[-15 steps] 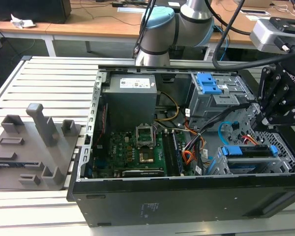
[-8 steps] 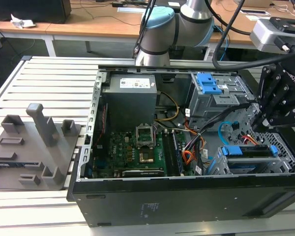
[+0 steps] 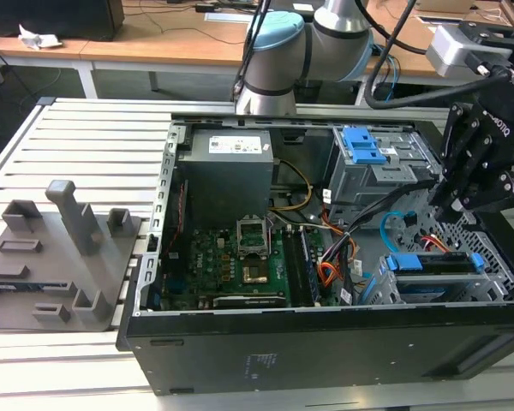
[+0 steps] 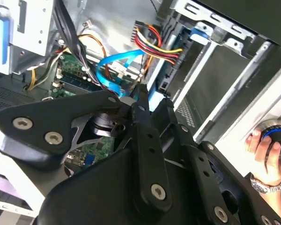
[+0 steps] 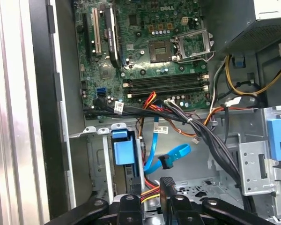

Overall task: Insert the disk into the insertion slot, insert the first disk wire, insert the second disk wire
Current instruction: 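Insert the second disk wire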

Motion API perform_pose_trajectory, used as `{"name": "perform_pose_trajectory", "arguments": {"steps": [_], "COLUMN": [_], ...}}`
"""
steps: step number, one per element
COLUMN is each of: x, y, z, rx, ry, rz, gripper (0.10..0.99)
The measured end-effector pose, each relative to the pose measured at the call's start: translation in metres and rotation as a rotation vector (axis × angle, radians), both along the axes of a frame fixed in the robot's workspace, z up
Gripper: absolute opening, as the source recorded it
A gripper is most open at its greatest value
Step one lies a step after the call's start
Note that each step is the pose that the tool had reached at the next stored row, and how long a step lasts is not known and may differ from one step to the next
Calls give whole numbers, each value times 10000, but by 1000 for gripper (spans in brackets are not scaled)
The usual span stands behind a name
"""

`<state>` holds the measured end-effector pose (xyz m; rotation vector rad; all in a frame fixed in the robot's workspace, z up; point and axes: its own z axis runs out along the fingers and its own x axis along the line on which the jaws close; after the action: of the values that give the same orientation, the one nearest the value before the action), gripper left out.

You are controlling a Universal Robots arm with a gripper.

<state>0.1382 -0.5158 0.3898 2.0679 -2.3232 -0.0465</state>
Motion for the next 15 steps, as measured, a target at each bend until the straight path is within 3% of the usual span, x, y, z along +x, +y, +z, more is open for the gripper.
{"name": "perform_pose_trajectory", "arguments": {"steps": [2, 4, 12, 15], "x": [0, 0, 1, -61], "y": [22, 23, 26, 74], "z": [0, 0, -6, -69], "rx": [-1, 0, 0, 9], "ry": [-1, 1, 0, -1], "rz": [26, 387, 2231, 2290], "gripper": [302, 302, 302, 302]}}
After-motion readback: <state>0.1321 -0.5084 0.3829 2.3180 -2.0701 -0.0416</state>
